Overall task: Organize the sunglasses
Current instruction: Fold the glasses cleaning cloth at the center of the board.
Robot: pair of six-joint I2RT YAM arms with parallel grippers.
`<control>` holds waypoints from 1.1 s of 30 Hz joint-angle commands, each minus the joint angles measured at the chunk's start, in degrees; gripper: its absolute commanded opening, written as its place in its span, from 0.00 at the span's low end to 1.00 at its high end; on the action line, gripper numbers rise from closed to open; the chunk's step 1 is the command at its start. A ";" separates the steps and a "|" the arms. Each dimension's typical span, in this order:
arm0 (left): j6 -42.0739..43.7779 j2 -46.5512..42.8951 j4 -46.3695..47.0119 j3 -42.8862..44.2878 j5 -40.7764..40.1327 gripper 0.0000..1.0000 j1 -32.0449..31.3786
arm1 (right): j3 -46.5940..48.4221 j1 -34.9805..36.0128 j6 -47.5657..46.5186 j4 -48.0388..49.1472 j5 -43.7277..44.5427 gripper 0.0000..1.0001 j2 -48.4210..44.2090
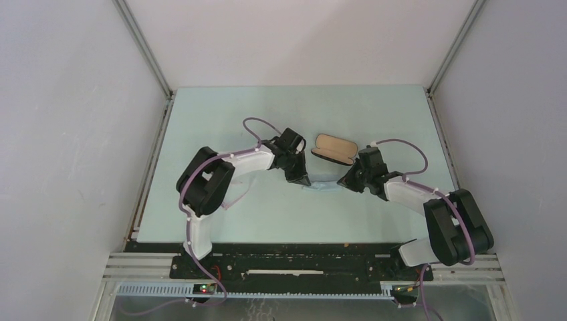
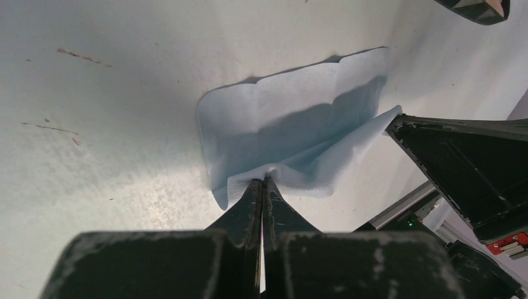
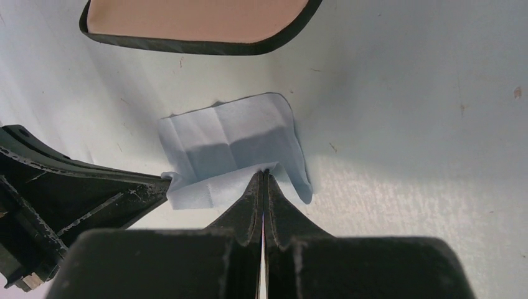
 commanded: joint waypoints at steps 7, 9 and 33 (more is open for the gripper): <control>1.27 0.36 -2.09 4.38 -2.36 0.00 1.43 | 2.84 -1.10 -0.40 3.66 0.08 0.00 2.40; 1.48 0.77 -2.47 4.89 -2.32 0.00 1.57 | 3.12 -1.11 -0.39 3.68 0.04 0.00 2.83; 4.60 -7.02 -5.56 6.27 -13.88 0.49 1.96 | 4.68 -1.50 -2.72 -1.42 1.62 0.48 -3.12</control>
